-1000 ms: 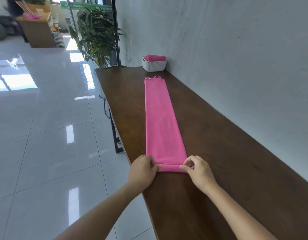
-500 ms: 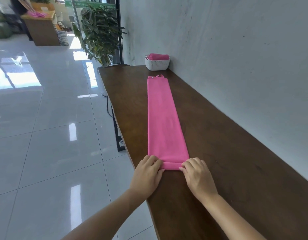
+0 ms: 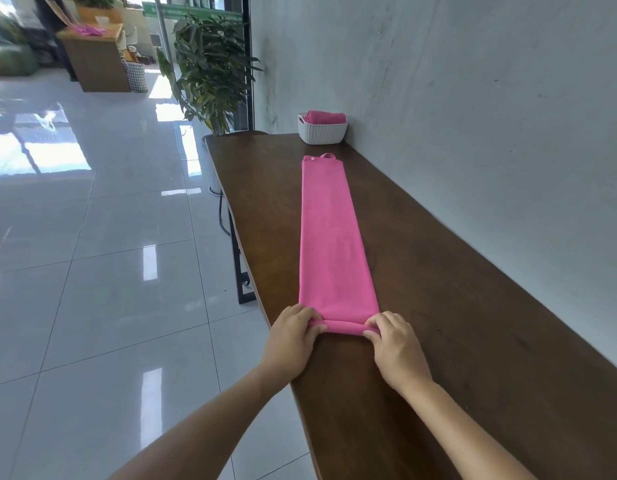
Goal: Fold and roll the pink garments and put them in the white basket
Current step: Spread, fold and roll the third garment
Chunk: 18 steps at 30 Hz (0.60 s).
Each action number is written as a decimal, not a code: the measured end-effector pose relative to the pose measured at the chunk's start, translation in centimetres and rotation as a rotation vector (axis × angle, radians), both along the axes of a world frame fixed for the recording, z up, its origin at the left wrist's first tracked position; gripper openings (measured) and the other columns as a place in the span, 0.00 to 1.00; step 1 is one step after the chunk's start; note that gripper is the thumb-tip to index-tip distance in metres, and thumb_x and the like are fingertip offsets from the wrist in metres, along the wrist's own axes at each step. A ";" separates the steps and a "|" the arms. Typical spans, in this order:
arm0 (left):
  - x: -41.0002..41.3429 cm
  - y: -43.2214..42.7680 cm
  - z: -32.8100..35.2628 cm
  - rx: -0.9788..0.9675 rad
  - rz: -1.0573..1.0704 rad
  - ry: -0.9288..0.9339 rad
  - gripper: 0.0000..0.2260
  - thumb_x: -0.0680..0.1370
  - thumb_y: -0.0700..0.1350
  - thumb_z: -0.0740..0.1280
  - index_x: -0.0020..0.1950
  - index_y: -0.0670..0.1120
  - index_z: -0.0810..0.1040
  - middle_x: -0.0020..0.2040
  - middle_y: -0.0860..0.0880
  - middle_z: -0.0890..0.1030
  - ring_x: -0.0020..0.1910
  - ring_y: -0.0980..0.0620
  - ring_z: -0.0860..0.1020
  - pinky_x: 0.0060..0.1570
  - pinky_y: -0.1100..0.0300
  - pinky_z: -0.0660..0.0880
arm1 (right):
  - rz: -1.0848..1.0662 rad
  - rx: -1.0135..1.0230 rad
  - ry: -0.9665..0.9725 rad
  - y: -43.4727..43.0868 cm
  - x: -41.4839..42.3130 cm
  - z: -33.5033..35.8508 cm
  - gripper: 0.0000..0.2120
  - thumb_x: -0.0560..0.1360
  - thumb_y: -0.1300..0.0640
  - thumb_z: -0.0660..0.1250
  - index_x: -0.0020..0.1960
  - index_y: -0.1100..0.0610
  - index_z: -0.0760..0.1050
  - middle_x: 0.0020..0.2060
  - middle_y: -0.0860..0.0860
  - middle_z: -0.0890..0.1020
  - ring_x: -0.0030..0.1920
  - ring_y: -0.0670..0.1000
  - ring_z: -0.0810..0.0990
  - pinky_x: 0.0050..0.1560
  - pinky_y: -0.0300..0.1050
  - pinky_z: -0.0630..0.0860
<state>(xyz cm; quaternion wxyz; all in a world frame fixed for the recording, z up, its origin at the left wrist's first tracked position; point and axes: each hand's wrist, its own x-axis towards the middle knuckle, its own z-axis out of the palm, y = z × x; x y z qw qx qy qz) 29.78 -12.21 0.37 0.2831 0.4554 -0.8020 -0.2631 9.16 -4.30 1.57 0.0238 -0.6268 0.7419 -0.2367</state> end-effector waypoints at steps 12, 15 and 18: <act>1.6 -0.2 1.0 0.135 0.097 -0.054 0.06 0.82 0.47 0.65 0.46 0.49 0.73 0.44 0.54 0.79 0.42 0.54 0.77 0.46 0.51 0.79 | -0.068 0.184 -0.280 0.7 1.4 1.7 0.06 0.80 0.52 0.68 0.46 0.48 0.73 0.47 0.42 0.76 0.46 0.41 0.77 0.38 0.29 0.69; 1.5 0.6 0.7 -0.040 0.083 -0.026 0.07 0.84 0.51 0.62 0.48 0.50 0.74 0.47 0.56 0.77 0.45 0.56 0.75 0.48 0.58 0.77 | -0.147 0.183 -0.345 -0.2 1.5 1.8 0.07 0.79 0.52 0.70 0.45 0.49 0.73 0.47 0.44 0.75 0.45 0.43 0.77 0.37 0.29 0.68; 2.0 0.9 0.0 -0.292 -0.028 -0.054 0.06 0.83 0.50 0.64 0.50 0.50 0.78 0.50 0.55 0.78 0.49 0.55 0.74 0.50 0.61 0.76 | -0.206 0.199 -0.365 -1.0 1.3 1.5 0.08 0.78 0.50 0.71 0.44 0.50 0.74 0.47 0.46 0.76 0.44 0.44 0.77 0.36 0.30 0.69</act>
